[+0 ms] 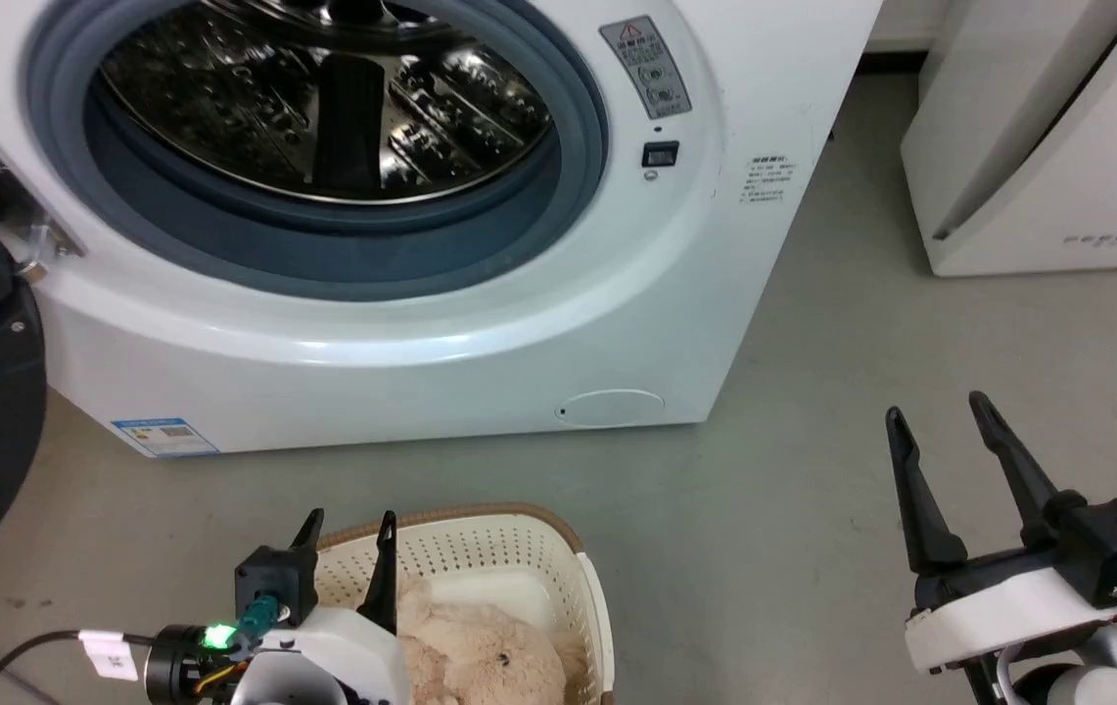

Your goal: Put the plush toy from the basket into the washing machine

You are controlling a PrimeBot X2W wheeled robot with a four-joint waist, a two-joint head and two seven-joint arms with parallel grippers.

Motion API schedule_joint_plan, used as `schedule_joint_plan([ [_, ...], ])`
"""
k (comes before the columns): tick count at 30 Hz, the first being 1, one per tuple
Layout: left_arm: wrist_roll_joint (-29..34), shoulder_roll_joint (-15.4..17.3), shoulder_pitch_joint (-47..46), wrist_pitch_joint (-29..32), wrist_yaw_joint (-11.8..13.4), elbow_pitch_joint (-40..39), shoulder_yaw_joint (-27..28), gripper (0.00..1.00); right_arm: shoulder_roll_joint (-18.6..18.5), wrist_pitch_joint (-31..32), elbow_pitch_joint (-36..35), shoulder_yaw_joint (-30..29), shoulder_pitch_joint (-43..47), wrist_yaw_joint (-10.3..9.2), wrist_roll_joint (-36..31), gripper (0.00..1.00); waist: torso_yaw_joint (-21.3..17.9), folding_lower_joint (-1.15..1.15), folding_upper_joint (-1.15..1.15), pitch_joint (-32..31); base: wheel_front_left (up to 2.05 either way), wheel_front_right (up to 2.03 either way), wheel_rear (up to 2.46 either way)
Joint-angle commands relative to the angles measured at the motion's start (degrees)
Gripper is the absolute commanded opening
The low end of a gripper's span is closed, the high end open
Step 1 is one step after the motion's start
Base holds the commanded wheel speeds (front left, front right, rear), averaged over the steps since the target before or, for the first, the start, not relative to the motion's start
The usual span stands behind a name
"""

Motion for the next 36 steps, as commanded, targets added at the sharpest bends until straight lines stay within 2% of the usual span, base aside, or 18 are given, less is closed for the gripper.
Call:
schedule_joint_plan([
  [1,-0.61,0.5,-1.38,-0.58,-0.39,1.14,0.07,1.0,-0.01,-0.59,-0.61,-0.04,-1.24,-0.03,0.4,1.0,-0.4,0.0,0.0,0.98,0.0,0.0,0.0],
  [8,-0.61,1.15,-3.9,-1.42,-0.96,5.47,-0.41,1.0,-0.01,-1.42,-1.42,-0.25,-2.4,-0.03,1.2,1.0,-1.28,0.0,0.0,3.86,0.0,0.0,0.0],
  [28,-0.48,3.18,-16.2,-1.66,-3.27,27.8,-5.19,1.0,-0.01,-3.8,-2.89,-0.41,-5.58,-0.04,2.83,1.0,-3.26,0.0,0.0,13.5,0.0,0.0,0.0],
  [36,-1.08,4.25,-20.24,0.92,-4.38,35.33,-7.01,1.0,-0.01,-4.76,-3.55,-0.57,-6.9,-0.04,3.74,1.0,-4.24,0.0,0.0,17.5,0.0,0.0,0.0],
])
